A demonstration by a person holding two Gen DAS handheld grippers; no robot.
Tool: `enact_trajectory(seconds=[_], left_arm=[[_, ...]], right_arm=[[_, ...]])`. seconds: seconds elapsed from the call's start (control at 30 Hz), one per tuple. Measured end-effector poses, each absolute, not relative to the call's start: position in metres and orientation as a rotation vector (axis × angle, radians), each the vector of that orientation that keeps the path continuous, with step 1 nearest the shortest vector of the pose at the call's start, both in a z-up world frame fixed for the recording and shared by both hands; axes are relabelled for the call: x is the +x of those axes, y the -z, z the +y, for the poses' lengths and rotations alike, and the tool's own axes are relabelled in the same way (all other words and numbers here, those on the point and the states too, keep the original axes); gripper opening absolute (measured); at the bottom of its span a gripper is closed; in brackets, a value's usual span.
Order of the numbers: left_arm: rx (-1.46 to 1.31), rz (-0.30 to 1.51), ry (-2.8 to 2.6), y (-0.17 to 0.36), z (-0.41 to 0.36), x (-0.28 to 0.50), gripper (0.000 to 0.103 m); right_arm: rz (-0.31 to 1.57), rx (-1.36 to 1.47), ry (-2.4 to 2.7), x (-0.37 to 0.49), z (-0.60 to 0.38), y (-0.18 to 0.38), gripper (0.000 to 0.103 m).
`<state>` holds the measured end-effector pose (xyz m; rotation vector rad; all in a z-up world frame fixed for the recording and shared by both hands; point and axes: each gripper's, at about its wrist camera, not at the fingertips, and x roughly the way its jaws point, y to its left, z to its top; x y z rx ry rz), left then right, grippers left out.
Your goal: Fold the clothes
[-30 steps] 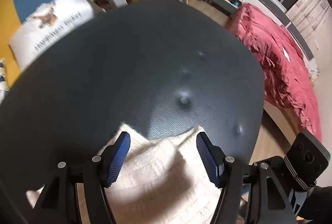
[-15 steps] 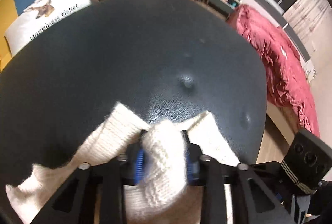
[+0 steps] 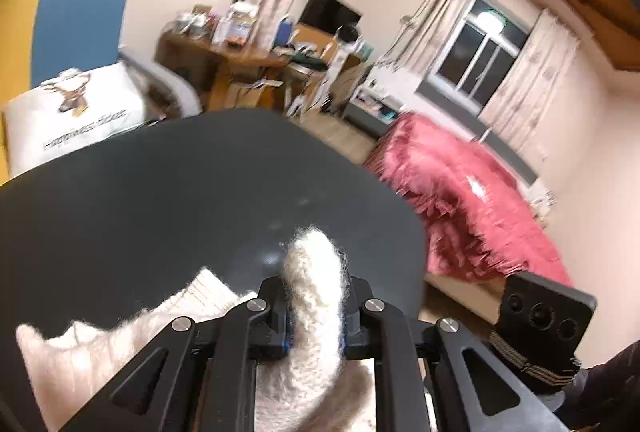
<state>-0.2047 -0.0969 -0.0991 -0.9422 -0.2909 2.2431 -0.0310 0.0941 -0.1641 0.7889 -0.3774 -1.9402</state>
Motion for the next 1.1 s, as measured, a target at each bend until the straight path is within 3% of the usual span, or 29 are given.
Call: enact_trajectory(seconds=[0.07, 0.17, 0.27, 0.5, 0.57, 0.63, 0.7, 0.73, 0.83, 1.0, 1.1], left_arm=[[-0.954, -0.339, -2.199, 0.109, -0.092, -0.210, 0.014], [-1.025, -0.412, -2.139, 0.142, -0.079, -0.221, 0.014], [-1.054, -0.495, -2.090, 0.166, -0.074, -0.223, 0.014], [-0.796, -0.475, -1.997, 0.114, -0.076, -0.205, 0.016], [-0.844, -0.487, -2.005, 0.124, -0.074, -0.210, 0.024], [-0.892, -0.500, -2.013, 0.134, -0.073, -0.216, 0.026], [-0.941, -0.512, -2.019, 0.144, -0.071, -0.221, 0.024], [-0.965, -0.518, -2.023, 0.149, -0.070, -0.224, 0.028], [-1.036, -0.535, -2.034, 0.163, -0.068, -0.231, 0.037], [-0.950, -0.413, -2.269, 0.135, -0.105, -0.216, 0.040], [-0.996, -0.198, -2.478, 0.134, -0.124, -0.201, 0.040]], right_arm=[[-0.353, 0.803, 1.962, -0.033, 0.097, 0.165, 0.018], [-0.431, 0.966, 1.966, -0.050, 0.106, 0.208, 0.018], [-0.548, 0.991, 1.932, -0.055, 0.117, 0.237, 0.010], [-0.364, 0.864, 1.982, -0.048, 0.118, 0.191, 0.013], [-0.331, 0.857, 2.007, -0.047, 0.123, 0.186, 0.013], [-0.350, 0.986, 2.031, -0.057, 0.131, 0.210, 0.013], [-0.566, 1.017, 1.959, -0.063, 0.149, 0.242, 0.010], [-0.631, 1.004, 1.942, -0.064, 0.155, 0.248, 0.010], [-0.592, 0.953, 1.964, -0.060, 0.155, 0.250, 0.010], [-0.602, 0.962, 1.930, -0.068, 0.159, 0.252, 0.011], [-0.510, 0.981, 1.970, -0.066, 0.165, 0.235, 0.019]])
